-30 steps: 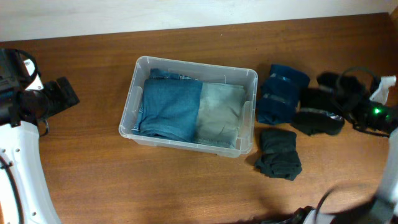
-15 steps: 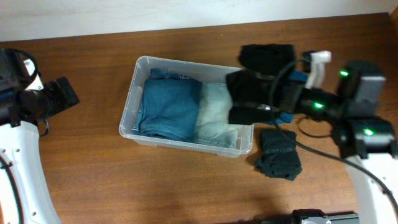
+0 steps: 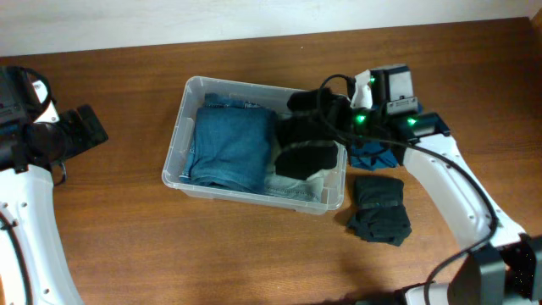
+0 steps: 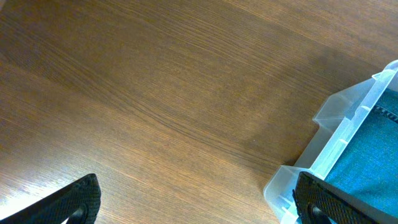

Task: Pack container
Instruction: 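Carry the black garment with the right gripper into the bin's right side, then grasp the teal taped garment with the right gripper and place in bin, then grasp the remaining black garment with the right gripper and lift, then lower the black garment into the bin with the right gripper and release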

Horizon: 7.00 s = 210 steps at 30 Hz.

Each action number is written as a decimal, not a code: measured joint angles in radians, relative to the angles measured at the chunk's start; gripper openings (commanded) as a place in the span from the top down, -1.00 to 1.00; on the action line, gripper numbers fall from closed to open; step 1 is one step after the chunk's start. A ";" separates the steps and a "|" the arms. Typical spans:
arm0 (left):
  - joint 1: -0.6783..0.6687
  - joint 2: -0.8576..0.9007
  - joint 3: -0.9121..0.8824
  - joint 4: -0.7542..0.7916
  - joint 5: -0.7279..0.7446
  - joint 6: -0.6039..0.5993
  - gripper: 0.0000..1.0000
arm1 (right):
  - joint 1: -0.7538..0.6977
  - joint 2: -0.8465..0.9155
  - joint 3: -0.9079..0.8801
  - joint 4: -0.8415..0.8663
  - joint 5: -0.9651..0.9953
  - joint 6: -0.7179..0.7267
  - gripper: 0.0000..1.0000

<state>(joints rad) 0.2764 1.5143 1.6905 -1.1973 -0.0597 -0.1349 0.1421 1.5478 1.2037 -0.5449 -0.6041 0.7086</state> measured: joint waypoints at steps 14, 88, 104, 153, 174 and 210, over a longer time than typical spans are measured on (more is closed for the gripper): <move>0.000 0.000 0.000 0.000 0.000 0.000 -0.99 | -0.063 -0.238 0.009 -0.019 0.024 -0.064 -0.61; 0.000 0.000 0.000 0.000 0.000 0.000 -1.00 | -0.038 -0.350 0.018 -0.032 -0.117 0.016 0.83; 0.000 0.000 0.000 0.000 0.000 0.000 -0.99 | 0.144 -0.011 0.018 -0.108 0.097 0.042 -0.64; 0.000 0.000 0.000 0.000 0.000 0.000 -0.99 | -0.567 -0.164 -0.611 -0.172 0.121 -0.371 -0.29; 0.000 0.000 0.000 0.000 0.000 0.000 -0.99 | -0.570 -0.208 -0.612 -0.147 -0.228 -0.426 0.92; 0.000 0.000 0.000 0.000 0.000 0.000 -0.99 | 0.312 0.002 -0.200 0.634 0.172 0.296 0.70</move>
<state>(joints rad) 0.2764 1.5143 1.6905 -1.1976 -0.0597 -0.1345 0.4545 1.5494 1.0035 0.0887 -0.4316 1.0042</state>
